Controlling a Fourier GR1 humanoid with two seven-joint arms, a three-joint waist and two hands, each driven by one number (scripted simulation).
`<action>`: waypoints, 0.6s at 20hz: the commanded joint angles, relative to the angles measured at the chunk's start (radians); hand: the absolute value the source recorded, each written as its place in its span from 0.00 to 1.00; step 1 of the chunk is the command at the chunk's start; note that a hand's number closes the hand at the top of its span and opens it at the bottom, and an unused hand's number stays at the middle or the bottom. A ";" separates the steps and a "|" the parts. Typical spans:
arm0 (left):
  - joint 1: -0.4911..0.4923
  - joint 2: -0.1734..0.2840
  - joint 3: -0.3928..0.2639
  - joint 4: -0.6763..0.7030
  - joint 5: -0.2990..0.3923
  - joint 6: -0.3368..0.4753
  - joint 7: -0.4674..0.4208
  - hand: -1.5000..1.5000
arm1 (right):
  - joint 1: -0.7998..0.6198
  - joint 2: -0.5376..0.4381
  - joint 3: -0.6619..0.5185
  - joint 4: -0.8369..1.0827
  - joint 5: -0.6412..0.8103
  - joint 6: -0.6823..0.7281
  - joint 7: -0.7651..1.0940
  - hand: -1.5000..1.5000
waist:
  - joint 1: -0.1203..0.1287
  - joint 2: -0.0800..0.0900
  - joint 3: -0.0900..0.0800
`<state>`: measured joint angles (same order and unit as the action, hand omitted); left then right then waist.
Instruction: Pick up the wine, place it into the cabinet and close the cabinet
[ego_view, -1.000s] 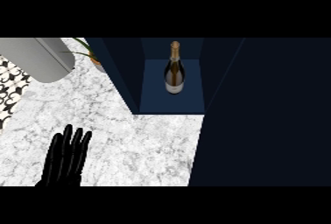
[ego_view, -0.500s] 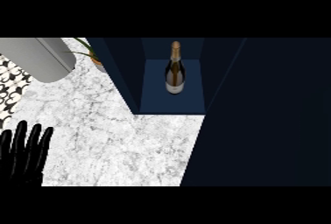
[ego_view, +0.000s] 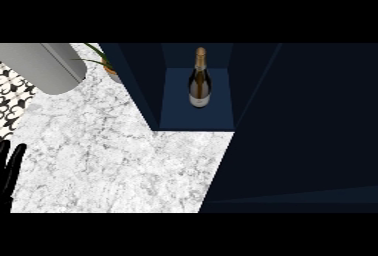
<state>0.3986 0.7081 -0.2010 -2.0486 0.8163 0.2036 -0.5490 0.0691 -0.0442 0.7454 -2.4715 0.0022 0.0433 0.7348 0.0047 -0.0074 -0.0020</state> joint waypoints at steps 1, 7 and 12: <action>0.023 0.031 0.090 0.042 0.053 -0.089 -0.001 0.00 | -0.038 0.042 0.240 -0.038 0.088 -0.069 0.025 1.00 | -0.001 -0.004 -0.001; -0.032 0.038 0.100 0.053 0.050 -0.072 0.049 0.00 | -0.175 0.041 0.285 0.076 0.145 -0.237 -0.038 1.00 | -0.002 -0.003 -0.003; -0.018 0.050 0.146 0.057 0.115 -0.155 0.075 0.00 | -0.319 0.040 0.294 0.155 0.189 -0.357 -0.044 1.00 | 0.015 -0.001 -0.002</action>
<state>0.3794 0.7488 -0.0822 -1.9891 0.9001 0.0850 -0.4931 -0.1136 -0.0927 0.8627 -2.4090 0.1275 -0.2252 0.7127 0.0087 -0.0087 -0.0040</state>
